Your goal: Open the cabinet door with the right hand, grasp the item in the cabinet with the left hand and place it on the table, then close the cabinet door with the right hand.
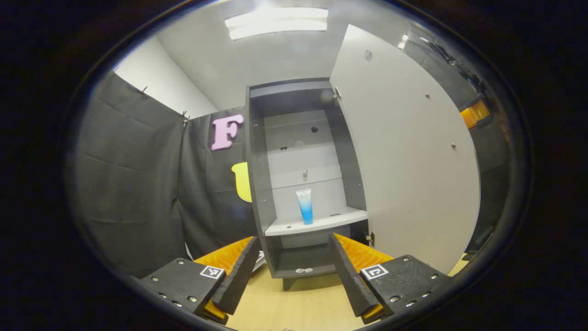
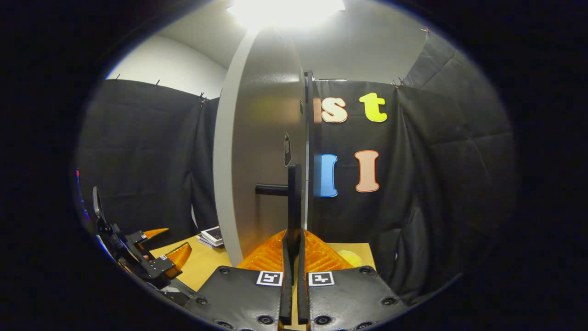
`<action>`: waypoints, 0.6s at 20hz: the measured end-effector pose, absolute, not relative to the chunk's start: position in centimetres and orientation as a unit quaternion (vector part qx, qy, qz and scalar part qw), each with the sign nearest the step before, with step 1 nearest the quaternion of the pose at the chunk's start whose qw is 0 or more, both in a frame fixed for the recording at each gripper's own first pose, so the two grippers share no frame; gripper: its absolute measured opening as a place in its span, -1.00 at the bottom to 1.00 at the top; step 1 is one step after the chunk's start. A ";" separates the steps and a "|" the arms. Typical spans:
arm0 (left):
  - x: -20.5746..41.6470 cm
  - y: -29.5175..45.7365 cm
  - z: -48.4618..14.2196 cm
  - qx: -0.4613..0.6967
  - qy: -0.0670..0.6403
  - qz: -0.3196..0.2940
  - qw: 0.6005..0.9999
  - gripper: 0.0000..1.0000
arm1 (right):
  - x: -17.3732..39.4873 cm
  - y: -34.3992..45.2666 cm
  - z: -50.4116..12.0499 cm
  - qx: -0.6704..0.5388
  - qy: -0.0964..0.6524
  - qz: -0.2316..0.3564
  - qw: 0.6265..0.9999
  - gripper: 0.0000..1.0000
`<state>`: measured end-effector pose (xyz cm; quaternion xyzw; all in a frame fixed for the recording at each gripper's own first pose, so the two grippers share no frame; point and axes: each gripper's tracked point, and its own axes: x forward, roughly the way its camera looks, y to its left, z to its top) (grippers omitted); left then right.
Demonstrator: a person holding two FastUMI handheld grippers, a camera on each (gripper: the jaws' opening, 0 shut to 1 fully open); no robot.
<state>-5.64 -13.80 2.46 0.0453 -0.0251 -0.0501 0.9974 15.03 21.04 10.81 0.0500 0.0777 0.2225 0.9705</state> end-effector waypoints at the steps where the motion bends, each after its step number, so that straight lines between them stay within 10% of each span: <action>1: -5.6 -13.8 2.5 0.047 -0.025 -0.049 0.997 0.84 | 15.1 21.3 10.9 0.057 0.074 0.226 0.970 -0.88; 12: -4.4 -16.2 3.7 0.054 -0.034 -0.058 0.996 0.84 | 9.9 19.9 10.2 0.075 0.082 0.233 0.966 -0.92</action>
